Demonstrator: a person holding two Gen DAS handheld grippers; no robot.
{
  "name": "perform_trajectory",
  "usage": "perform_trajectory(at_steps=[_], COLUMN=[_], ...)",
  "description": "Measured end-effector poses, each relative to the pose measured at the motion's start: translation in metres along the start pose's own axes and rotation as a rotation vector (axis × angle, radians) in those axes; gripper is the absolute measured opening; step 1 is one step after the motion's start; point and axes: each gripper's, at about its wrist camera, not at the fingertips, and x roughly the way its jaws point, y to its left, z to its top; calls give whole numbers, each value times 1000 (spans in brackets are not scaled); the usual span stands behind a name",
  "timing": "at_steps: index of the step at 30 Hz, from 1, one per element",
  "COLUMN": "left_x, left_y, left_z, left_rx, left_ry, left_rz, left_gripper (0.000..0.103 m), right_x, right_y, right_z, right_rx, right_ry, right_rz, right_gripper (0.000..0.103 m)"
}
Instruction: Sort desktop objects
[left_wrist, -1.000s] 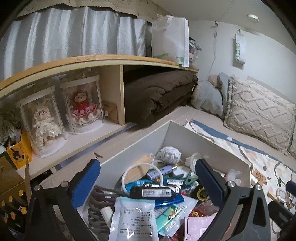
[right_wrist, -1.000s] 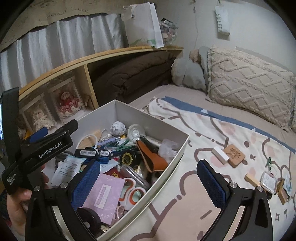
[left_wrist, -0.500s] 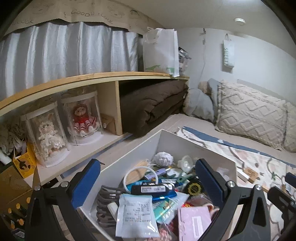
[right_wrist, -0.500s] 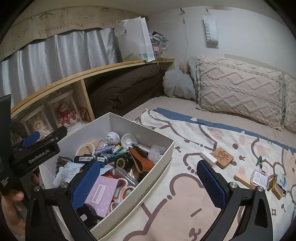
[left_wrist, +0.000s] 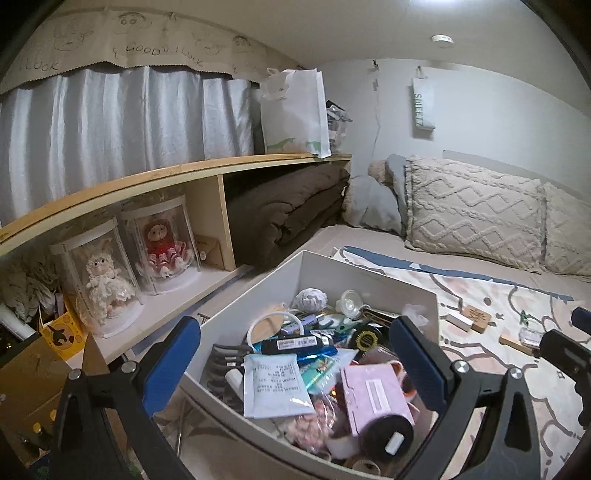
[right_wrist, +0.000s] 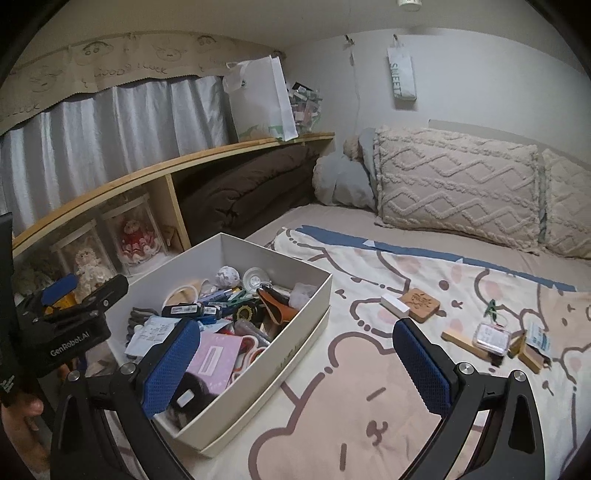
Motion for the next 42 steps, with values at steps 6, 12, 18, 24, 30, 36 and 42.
perform_trajectory(at_steps=[6,12,18,24,30,36,42], left_x=[-28,-62,-87,-108,-124,-136,-144], left_y=[2,6,10,8,1,-2,-5], left_z=[-5,-8,-16,-27,-43,-53,-63], left_rx=[-15,-31,-29,7,44,29,66], left_ry=[-17,-45,-48,-45,-32,-12,-18], left_rz=[-28,-83,-113,-117,-157,-238,-227], left_gripper=[103,103,103,103,103,103,103], right_x=[-28,-56,-79,-98,-112,-126,-139], right_y=[2,2,1,2,-2,-8,-13], right_z=[-7,-15,-24,-38,-50,-62,-74], right_rx=[-5,-16,-23,-14,-13,-12,0], right_ry=[-17,-39,-50,-62,-61,-63,-57], right_rz=[-12,-31,-47,-62,-68,-87,-96], right_gripper=[103,103,103,103,103,103,103])
